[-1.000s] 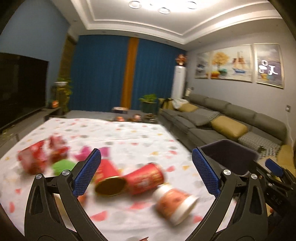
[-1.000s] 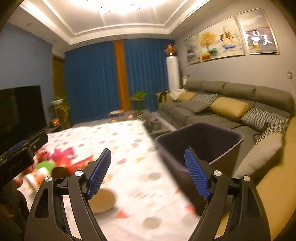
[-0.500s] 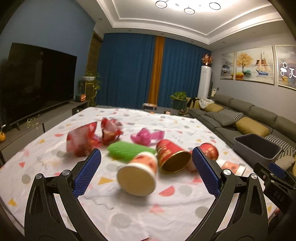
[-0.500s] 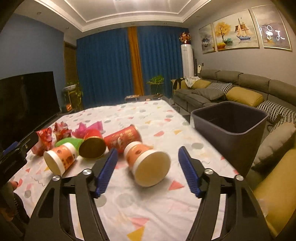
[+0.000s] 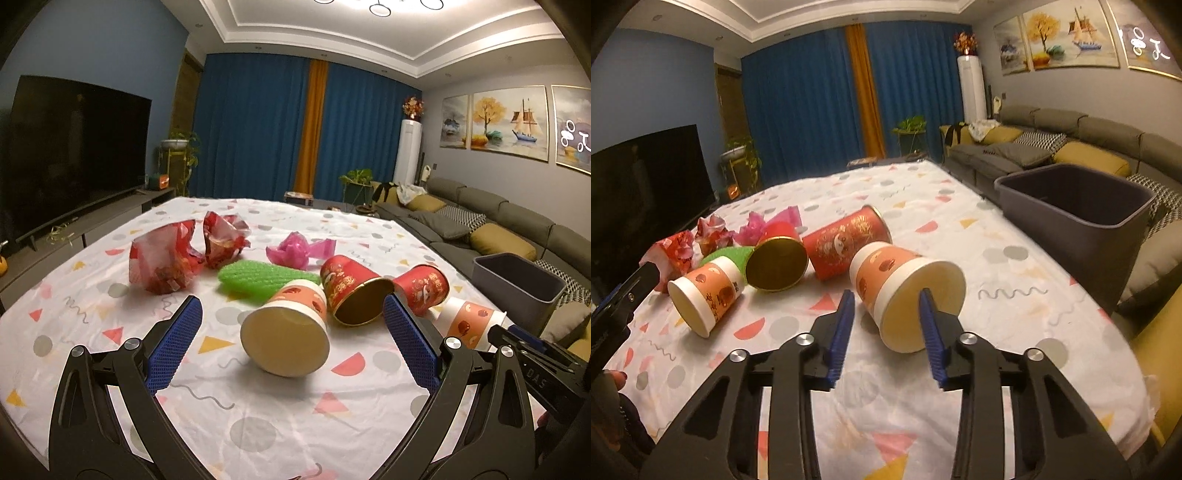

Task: Collect trash
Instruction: 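Move both tools back toward the paper cups on the table, then grasp the white paper cup rim with the left tool while the right tool grasps another cup, then carry both white paper cups with both tools over the grey bin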

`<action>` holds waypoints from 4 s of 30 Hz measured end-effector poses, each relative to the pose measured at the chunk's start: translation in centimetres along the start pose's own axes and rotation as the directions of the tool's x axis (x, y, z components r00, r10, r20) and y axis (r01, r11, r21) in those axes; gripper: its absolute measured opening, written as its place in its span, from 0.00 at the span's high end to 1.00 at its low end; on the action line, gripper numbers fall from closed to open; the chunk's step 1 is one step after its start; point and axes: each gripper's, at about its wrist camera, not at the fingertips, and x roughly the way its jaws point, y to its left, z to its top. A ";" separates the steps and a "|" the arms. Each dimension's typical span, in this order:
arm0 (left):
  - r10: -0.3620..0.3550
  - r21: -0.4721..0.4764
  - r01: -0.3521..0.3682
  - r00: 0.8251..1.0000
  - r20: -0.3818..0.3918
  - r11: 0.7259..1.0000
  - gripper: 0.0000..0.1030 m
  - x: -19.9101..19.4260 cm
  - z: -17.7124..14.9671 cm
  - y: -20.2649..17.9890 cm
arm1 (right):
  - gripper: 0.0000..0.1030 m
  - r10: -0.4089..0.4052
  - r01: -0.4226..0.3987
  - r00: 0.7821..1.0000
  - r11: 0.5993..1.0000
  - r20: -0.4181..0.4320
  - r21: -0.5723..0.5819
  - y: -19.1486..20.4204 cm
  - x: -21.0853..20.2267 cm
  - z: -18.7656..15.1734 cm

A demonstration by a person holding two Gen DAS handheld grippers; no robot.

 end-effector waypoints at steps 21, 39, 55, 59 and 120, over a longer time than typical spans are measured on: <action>-0.117 -0.075 0.101 0.960 -0.253 0.992 0.50 6.0 0.4 0.2 | 0.91 0.066 -0.066 0.996 0.998 -0.053 0.006 0.2 1.6 0.8; -0.227 -0.182 0.179 0.929 -0.294 0.967 0.99 7.6 -0.3 1.7 | 0.96 0.078 -0.078 0.997 0.997 -0.028 0.007 -0.2 0.1 1.0; -0.248 -0.116 0.230 0.952 -0.179 0.966 0.99 4.3 2.3 0.5 | 0.96 0.078 -0.078 0.996 0.997 0.041 -0.003 -0.4 -2.1 2.4; -0.260 -0.098 0.247 0.952 -0.163 0.964 0.99 4.0 3.1 -0.4 | 0.96 0.070 -0.070 0.996 0.998 0.061 -0.004 -0.7 -2.6 2.9; -0.656 0.138 0.731 0.666 -0.356 0.668 0.98 16.2 2.2 -36.3 | 0.96 -0.236 0.218 0.959 0.968 0.156 0.122 -22.0 0.0 10.4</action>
